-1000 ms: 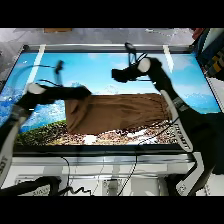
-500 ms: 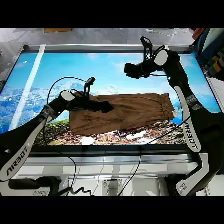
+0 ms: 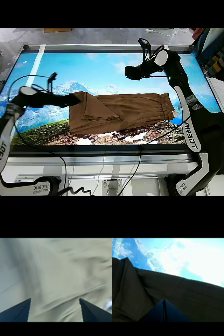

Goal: Fold the clothes and pants, and hang the long-sleeved shirts on hangers.

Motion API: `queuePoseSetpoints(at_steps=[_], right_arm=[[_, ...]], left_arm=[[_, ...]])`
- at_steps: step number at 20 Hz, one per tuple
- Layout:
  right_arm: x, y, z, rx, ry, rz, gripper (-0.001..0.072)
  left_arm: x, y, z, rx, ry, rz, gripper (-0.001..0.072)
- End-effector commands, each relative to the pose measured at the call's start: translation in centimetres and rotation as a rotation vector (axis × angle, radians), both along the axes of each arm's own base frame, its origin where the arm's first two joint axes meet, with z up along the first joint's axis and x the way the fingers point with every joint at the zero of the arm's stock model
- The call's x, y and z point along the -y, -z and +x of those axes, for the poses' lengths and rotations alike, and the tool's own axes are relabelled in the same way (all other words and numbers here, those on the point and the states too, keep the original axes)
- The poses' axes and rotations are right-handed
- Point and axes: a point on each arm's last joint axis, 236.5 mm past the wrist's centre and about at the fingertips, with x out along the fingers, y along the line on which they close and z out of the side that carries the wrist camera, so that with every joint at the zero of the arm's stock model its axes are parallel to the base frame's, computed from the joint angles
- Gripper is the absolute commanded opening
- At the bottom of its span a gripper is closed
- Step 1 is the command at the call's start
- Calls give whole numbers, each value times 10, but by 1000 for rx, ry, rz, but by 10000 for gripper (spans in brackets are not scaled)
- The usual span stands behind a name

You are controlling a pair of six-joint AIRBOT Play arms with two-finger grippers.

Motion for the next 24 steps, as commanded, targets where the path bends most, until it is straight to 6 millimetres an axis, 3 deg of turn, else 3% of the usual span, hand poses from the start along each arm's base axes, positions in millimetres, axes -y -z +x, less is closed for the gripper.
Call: queuePoseSetpoints(at_steps=[1,6,9,12,17,18,20,24], right_arm=[[0,7,-3,-12,-22,-15,31],[0,8,-4,-17,-23,-15,32],[0,7,-2,-11,-21,-14,31],[0,7,-2,-3,-32,-19,32],[-1,7,-2,-3,-34,-20,31],[-1,7,-2,-3,-34,-20,32],[0,7,-2,-3,-34,-21,32],[0,8,-3,-8,-37,-27,32]], left_arm=[[-80,35,-22,-110,-64,116,699],[-97,87,-33,-245,-101,74,697],[-80,116,-40,-296,-38,54,678],[-57,125,-32,-276,-13,37,621],[-33,129,-24,-238,23,77,393],[-28,129,-25,-238,35,78,311],[-19,128,-27,-236,58,81,32],[-26,120,-24,-270,9,104,11]])
